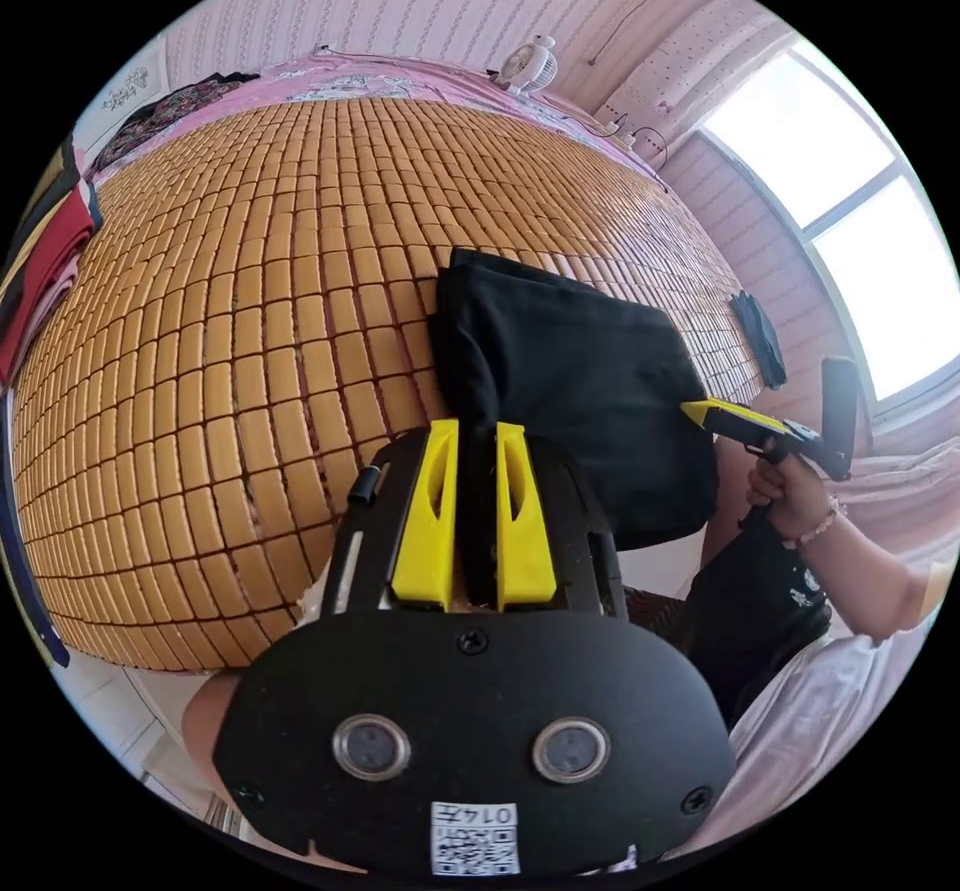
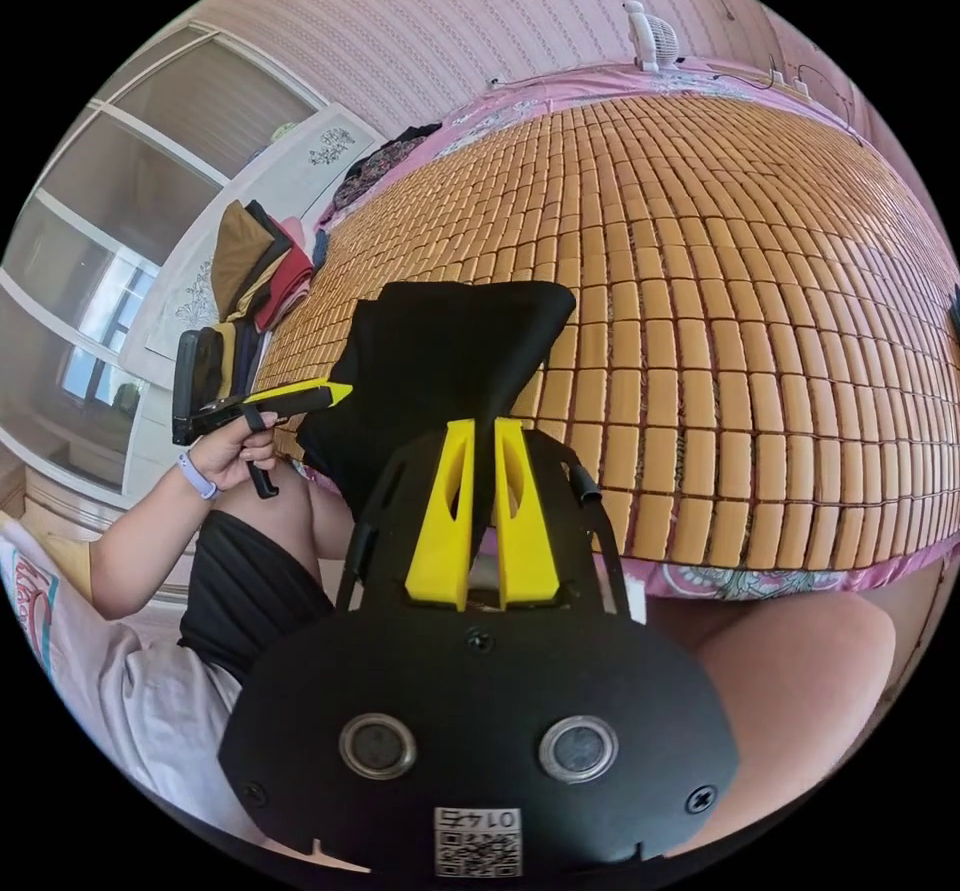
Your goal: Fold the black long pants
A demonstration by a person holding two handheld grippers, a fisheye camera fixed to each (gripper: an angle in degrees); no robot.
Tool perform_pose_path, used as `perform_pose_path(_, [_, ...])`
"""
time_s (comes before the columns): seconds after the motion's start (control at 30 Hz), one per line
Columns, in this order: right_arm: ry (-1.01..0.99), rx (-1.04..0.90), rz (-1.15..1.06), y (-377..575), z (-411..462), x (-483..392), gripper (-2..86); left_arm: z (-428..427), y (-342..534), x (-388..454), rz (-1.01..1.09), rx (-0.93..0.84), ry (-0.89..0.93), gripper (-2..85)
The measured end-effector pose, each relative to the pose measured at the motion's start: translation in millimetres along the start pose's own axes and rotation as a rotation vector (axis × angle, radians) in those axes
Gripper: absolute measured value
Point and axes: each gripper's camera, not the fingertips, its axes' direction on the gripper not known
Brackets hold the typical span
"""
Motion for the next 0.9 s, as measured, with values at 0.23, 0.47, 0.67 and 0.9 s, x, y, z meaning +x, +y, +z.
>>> perform_pose_path(0.23, [-0.052, 0.085, -0.121, 30.8, -66.1, -36.9, 2.1, -28.6, 19.3, 44.5, -0.003, 0.07, 0.042, 5.0])
perform_pose_path(0.47, [-0.058, 0.183, -0.206, 60.9, -139.4, -46.3, 2.0, -73.8, 27.4, 96.7, 0.012, 0.234, 0.097, 4.9])
perform_pose_path(0.67, [-0.037, 0.257, -0.212, 81.7, -204.5, -13.4, 2.1, -90.0, 14.0, 163.7, 0.097, 0.299, 0.149, 4.9])
perform_pose_path(0.9, [0.041, 0.334, -0.145, 110.0, -287.2, 70.6, 2.2, -64.5, -51.0, 287.1, 0.26, 0.276, 0.226, 5.0])
